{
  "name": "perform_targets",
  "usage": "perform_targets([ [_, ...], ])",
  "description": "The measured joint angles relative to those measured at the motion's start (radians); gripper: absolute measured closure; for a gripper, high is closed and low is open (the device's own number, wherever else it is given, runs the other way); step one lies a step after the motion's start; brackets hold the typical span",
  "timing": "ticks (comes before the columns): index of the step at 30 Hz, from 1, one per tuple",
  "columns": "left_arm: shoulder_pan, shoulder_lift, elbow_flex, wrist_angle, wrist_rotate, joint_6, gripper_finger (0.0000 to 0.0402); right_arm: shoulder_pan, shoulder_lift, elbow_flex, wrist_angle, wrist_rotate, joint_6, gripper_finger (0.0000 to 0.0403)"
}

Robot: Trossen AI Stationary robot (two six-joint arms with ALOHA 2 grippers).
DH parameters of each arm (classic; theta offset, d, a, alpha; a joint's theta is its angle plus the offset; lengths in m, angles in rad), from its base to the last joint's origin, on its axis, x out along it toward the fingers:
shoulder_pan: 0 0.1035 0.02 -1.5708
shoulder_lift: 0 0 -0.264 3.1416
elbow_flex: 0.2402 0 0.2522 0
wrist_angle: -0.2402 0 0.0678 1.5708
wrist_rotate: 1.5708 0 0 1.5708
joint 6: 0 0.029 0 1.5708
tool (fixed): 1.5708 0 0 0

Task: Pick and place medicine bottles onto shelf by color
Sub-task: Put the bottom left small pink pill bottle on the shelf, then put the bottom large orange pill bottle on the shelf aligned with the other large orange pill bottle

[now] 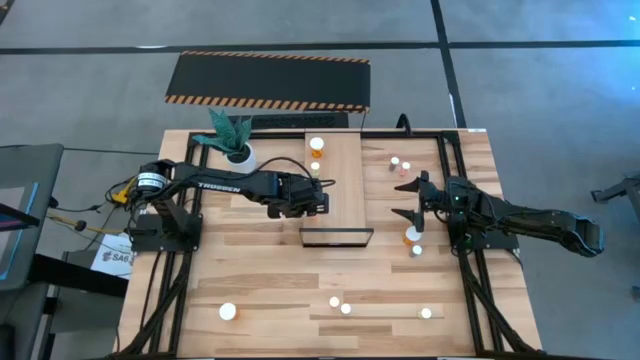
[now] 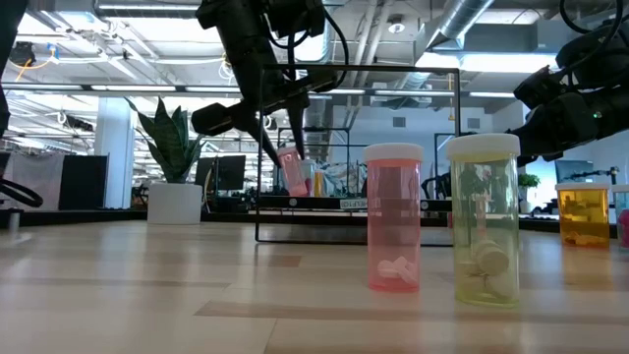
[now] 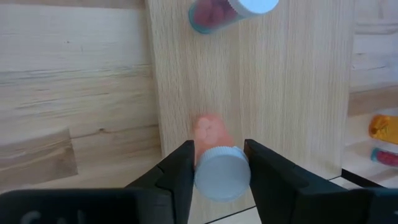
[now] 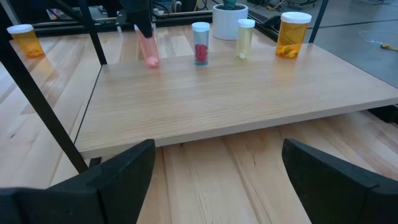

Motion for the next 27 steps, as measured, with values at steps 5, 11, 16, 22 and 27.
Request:
perform_targets([
  [5, 0.000, 0.000, 0.000, 0.000, 0.000, -0.005, 0.0251, 0.000, 0.000, 0.000, 0.000, 0.000, 0.000, 0.0029],
  [11, 0.000, 0.000, 0.000, 0.002, 0.000, -0.014, 0.0233, 0.000, 0.000, 0.000, 0.000, 0.000, 0.000, 0.0029],
  [16, 0.000, 0.000, 0.000, 0.030, 0.000, -0.014, 0.0227, 0.000, 0.000, 0.000, 0.000, 0.000, 0.000, 0.0029],
  [22, 0.000, 0.000, 0.000, 0.058, 0.000, -0.013, 0.0227, 0.000, 0.000, 0.000, 0.000, 0.000, 0.000, 0.0029],
  [27, 0.000, 0.001, 0.000, 0.059, 0.000, -0.010, 0.0227, 0.000, 0.000, 0.000, 0.000, 0.000, 0.000, 0.0029],
])
